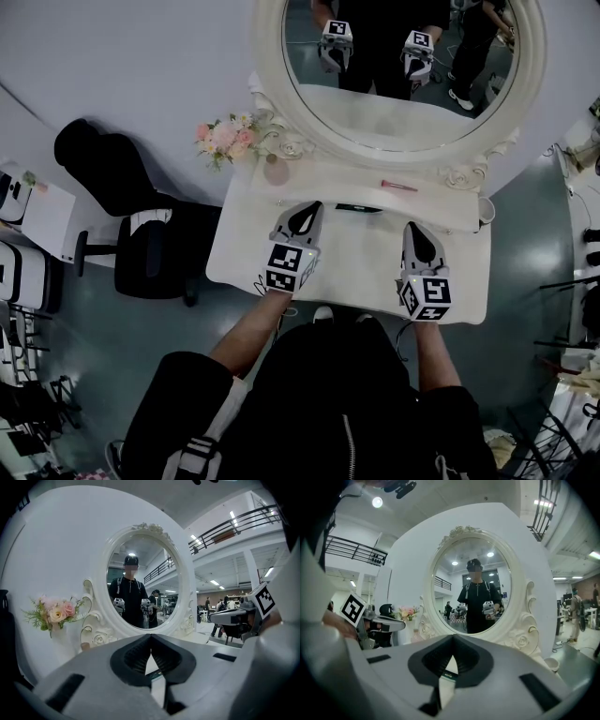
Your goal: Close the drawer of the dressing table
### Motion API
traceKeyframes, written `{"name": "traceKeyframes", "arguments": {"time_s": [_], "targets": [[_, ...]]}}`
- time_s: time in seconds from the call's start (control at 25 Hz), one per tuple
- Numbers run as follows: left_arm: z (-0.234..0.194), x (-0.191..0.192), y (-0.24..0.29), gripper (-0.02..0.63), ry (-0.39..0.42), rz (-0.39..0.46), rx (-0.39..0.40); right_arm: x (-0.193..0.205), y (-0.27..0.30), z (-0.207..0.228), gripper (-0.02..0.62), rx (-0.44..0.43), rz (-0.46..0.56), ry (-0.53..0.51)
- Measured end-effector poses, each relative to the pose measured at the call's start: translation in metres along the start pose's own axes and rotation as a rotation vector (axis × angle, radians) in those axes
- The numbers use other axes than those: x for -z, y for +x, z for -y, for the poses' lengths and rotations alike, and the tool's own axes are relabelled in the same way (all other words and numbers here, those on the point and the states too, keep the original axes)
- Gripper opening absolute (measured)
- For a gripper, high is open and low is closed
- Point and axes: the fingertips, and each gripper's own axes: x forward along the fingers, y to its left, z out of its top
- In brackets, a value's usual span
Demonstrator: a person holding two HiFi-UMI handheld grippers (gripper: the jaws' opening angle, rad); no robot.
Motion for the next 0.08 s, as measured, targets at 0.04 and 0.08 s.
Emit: {"name": "traceKeyframes", "arguments": {"time_s": [0.04,0.08], "targets": [[0.0002,0.0008,-0.0001,0.006,-0.001,-0.001,0.001,0.0001,-0.0002,-0.0002,-0.002,0.000,0.000,0.000],[0.0005,0.0016,-0.0003,0.005,-0.001,-0.002,0.001,0.0002,-0.0005,-0.0005,-0.002,0.000,0.000,0.000]]}}
